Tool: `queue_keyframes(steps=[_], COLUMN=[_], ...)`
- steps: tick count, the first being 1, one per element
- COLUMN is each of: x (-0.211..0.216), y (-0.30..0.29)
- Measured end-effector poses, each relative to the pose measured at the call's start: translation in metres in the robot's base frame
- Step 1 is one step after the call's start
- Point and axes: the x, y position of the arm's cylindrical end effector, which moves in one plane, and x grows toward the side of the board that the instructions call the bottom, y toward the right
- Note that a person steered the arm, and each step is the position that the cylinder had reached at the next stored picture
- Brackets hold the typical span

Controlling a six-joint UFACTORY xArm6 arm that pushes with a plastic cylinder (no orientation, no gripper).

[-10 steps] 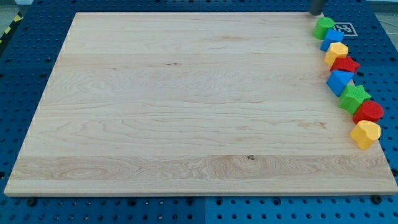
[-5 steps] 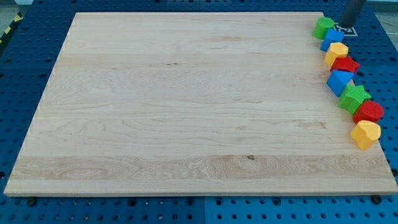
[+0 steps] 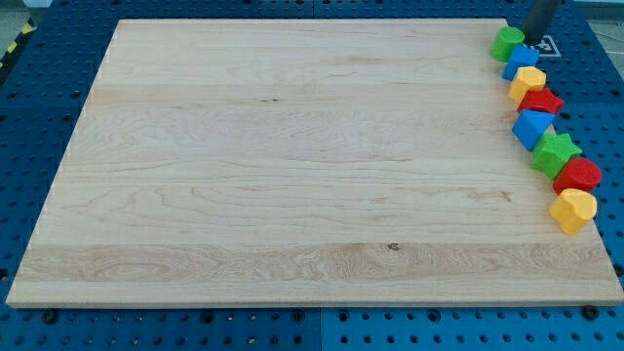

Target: Move the green circle towards the top center

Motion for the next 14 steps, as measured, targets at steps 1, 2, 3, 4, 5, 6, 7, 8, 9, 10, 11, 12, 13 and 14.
queue_keyframes(steps=[1, 2, 3, 4, 5, 6, 7, 8, 9, 10, 11, 12, 13, 14], x=[0.009, 0.009, 0.010, 0.012, 0.013, 0.015, 0.016, 0.016, 0.016, 0.016, 0.016, 0.023, 0.034, 0.040], y=[0.007, 0.004, -0.008, -0.012, -0.020, -0.032, -0.046, -0.065, -0.073, -0.073, -0.073, -0.075, -0.081, -0.089])
